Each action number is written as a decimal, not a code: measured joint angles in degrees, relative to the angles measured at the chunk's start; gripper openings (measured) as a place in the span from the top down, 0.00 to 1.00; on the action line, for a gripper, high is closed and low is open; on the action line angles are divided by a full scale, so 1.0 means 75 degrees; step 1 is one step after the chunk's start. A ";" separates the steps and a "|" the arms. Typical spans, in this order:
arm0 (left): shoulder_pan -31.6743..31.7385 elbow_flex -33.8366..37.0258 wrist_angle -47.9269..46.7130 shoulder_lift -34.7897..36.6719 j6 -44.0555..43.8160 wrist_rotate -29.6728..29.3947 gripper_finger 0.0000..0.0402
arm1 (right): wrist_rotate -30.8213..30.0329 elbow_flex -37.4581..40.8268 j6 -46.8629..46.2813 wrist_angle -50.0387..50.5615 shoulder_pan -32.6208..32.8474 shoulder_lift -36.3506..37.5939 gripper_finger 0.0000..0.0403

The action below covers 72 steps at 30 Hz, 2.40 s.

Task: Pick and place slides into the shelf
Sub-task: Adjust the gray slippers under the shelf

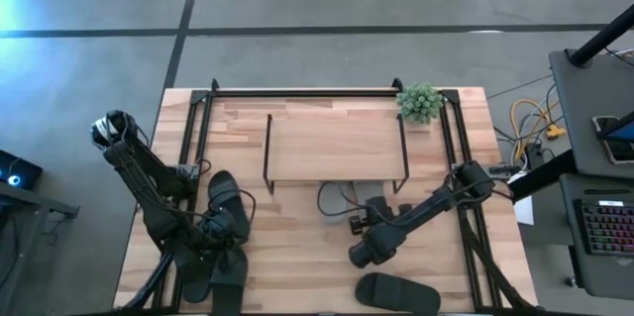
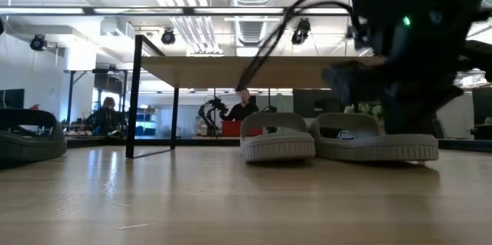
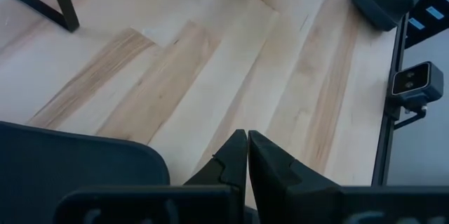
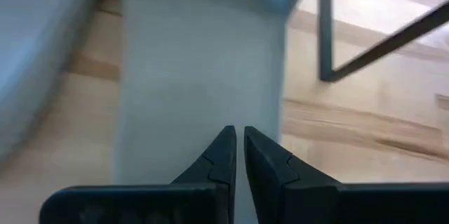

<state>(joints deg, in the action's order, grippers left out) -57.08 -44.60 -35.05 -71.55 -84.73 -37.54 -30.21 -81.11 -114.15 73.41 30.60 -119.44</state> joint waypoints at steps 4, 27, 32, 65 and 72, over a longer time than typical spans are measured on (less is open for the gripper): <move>0.0000 0.0000 0.0003 0.0000 0.0000 0.0073 1.00 | -0.0174 -0.0397 0.0072 0.0159 0.0026 0.0270 0.94; 0.0010 0.0000 -0.0017 0.0015 -0.0020 0.0072 1.00 | 0.2784 0.0083 -0.1269 -0.0068 0.0472 0.0295 0.95; 0.0012 0.0000 -0.0008 0.0015 -0.0047 0.0117 1.00 | 0.2812 0.0491 -0.0922 -0.0794 0.0187 0.0292 0.95; 0.0012 0.0000 -0.0032 0.0015 -0.0050 0.0159 1.00 | 0.1003 -0.0149 0.0224 -0.1448 -0.0235 0.0284 0.94; 0.0014 0.0000 -0.0020 0.0015 0.0004 0.0167 1.00 | 0.1116 -0.0315 0.0635 -0.2929 -0.0048 0.0284 0.94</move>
<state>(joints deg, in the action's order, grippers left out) -56.98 -44.60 -35.20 -71.44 -84.70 -36.29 -21.85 -83.48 -109.38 51.45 30.24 -117.32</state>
